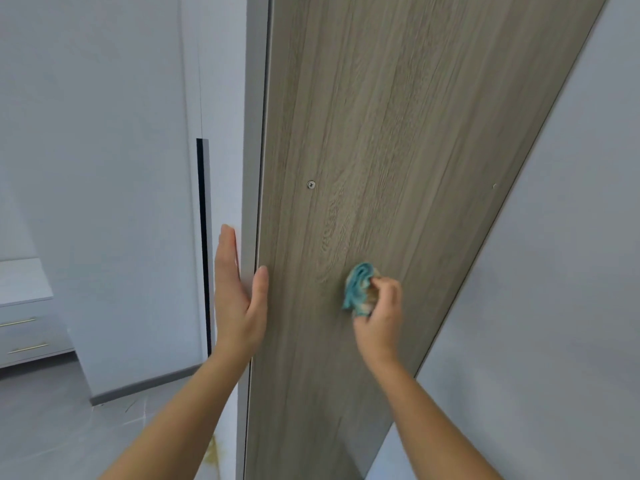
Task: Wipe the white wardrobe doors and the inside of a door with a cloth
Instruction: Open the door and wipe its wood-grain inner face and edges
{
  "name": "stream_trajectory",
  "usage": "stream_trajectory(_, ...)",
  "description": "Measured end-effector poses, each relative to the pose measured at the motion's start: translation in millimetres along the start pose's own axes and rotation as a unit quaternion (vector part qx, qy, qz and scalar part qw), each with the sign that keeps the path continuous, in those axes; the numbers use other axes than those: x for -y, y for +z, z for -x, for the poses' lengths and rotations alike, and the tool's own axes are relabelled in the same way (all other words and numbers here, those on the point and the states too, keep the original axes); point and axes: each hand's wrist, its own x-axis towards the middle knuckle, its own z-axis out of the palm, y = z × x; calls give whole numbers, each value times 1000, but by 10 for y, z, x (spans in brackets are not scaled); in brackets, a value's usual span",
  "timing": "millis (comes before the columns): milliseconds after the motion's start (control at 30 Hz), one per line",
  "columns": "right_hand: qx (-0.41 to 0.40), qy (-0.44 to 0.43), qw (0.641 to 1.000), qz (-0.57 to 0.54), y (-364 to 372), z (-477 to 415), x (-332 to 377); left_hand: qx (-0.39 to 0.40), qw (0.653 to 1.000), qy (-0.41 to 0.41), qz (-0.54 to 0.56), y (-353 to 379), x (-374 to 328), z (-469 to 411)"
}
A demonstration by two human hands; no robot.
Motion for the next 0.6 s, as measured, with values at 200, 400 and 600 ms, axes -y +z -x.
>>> stream_trajectory(200, -64, 238, 968, 49, -442, -769, -699, -1, 1000, 30, -9, -15, 104, -34)
stream_trajectory(400, -89, 335, 930, 126, -865, -1545, -1392, -9, 999, 45, -6, 16, 182, -73)
stream_trajectory(600, -135, 338, 917, 166, -745, -1656, -1605, -9, 999, 48, -18, 18, 194, -85)
